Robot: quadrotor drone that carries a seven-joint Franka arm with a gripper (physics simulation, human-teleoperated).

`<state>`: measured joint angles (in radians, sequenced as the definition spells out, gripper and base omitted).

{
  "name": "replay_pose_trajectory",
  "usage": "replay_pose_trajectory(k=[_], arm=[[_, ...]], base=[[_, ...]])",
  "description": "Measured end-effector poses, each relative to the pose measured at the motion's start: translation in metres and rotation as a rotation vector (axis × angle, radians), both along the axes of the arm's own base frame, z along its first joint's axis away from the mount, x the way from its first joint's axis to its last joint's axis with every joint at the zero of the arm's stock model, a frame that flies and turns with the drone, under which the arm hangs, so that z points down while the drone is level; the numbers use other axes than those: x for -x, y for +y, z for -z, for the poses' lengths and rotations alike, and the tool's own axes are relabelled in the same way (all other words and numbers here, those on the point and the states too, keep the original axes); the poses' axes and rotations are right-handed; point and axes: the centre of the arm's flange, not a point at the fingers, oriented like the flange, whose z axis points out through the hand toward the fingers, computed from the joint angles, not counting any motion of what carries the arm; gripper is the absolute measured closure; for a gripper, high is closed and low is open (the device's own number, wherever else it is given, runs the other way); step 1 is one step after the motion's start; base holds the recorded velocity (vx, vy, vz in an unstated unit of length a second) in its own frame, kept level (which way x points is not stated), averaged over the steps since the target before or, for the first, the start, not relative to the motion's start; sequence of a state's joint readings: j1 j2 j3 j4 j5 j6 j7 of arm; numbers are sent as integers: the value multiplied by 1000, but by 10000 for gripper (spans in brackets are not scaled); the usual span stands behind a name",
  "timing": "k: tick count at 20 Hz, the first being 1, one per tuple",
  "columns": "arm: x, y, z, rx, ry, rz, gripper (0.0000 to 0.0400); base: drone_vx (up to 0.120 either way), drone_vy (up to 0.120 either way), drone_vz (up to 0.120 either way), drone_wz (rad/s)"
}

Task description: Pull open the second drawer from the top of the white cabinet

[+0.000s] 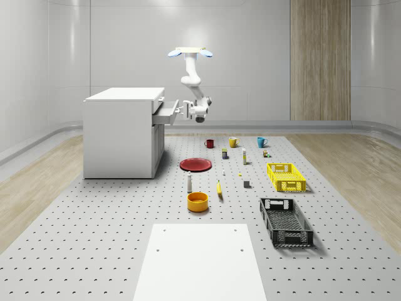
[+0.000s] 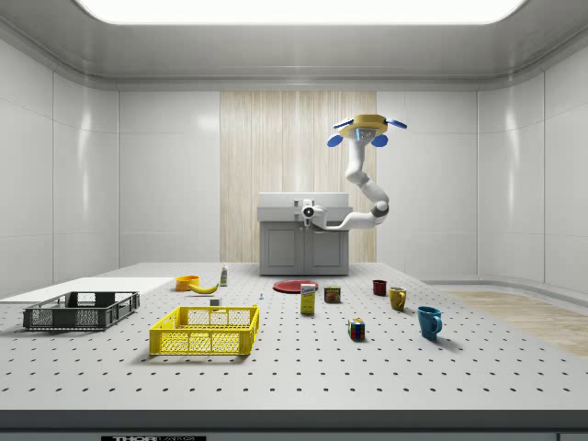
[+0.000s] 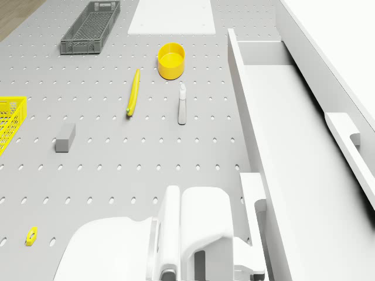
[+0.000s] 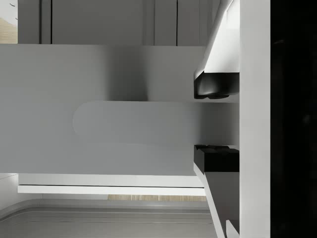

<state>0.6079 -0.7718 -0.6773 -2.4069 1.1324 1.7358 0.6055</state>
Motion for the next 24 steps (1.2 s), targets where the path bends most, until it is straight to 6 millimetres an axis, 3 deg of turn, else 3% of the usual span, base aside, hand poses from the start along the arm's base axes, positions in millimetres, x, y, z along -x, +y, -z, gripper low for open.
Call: replay_pose_trajectory(k=[2,5,7,8,9,14,19,24], arm=[[2,-10,-3,14,-12,-1,225],[1,-21,-1,5,-11,0,265],[1,-30,-1,4,-3,0,264],[2,-35,-3,6,16,-1,254],[4,-41,-9,17,46,-1,194],[2,-53,-5,10,21,0,238],[1,-58,-3,1,13,0,148],[0,-59,-2,-4,10,0,114]], base=[[0,0,0,0],[0,0,0,0],[0,0,0,0],[0,0,0,0],[0,0,0,0],[0,0,0,0],[0,48,0,0],[0,88,0,0]])
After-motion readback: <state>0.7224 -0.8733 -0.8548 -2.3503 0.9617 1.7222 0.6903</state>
